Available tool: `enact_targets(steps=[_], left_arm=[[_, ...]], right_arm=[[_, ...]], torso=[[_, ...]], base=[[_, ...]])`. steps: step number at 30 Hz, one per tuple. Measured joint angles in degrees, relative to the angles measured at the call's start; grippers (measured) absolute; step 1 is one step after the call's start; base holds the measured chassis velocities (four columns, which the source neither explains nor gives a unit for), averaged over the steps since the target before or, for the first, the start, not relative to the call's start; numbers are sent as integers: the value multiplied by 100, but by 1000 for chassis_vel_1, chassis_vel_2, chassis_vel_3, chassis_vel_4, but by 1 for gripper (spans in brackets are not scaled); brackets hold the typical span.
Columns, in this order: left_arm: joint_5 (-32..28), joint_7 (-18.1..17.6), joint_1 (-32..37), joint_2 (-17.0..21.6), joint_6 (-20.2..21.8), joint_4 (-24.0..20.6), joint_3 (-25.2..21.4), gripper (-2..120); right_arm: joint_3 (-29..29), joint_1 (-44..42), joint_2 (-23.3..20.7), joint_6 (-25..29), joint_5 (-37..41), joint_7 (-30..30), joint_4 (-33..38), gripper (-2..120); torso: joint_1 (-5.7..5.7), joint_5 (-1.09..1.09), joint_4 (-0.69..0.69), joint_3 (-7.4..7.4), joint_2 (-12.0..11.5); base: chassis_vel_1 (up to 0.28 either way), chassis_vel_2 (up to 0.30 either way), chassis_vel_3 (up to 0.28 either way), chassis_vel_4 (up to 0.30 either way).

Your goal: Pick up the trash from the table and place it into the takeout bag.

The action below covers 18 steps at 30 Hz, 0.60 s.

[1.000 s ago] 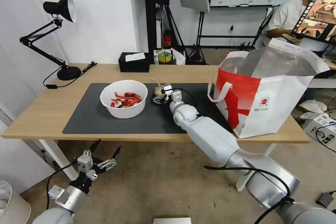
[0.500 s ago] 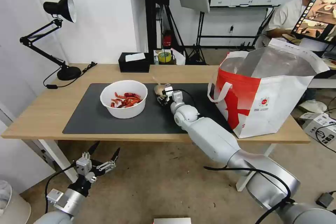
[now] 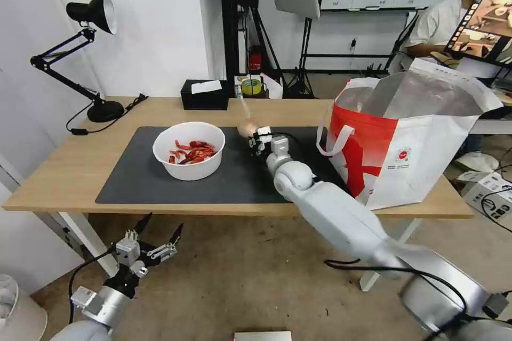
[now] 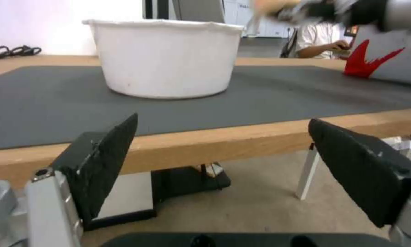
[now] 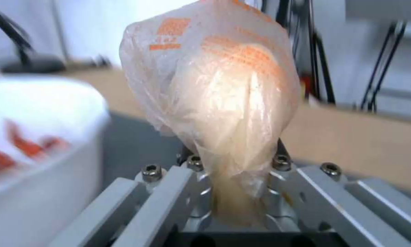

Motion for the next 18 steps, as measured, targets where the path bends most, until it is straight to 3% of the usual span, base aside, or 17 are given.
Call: enact_targets(steps=[3,4,8,18], left_arm=[[5,-3,1,-32,-7,-20,16,100],[5,-3,1,-32,-7,-20,16,100],[31,-16,-32,-28,8,-71,60,100],[126,-31,-58,-44,46,-91,132,100]], right_arm=[[186,-489,-503,155,0,140,1027,8],[186,-489,-503,155,0,140,1027,8],[565,-1247,-1069,398,-302,251,2114,8],[1614,-2366,-1321,1287,-1526,170,2826,8]], torso=[[0,1,1,0,0],[0,1,1,0,0],[0,0,0,0,0],[0,0,0,0,0]], base=[[0,0,0,0],[0,0,0,0],[0,0,0,0],[0,0,0,0]])
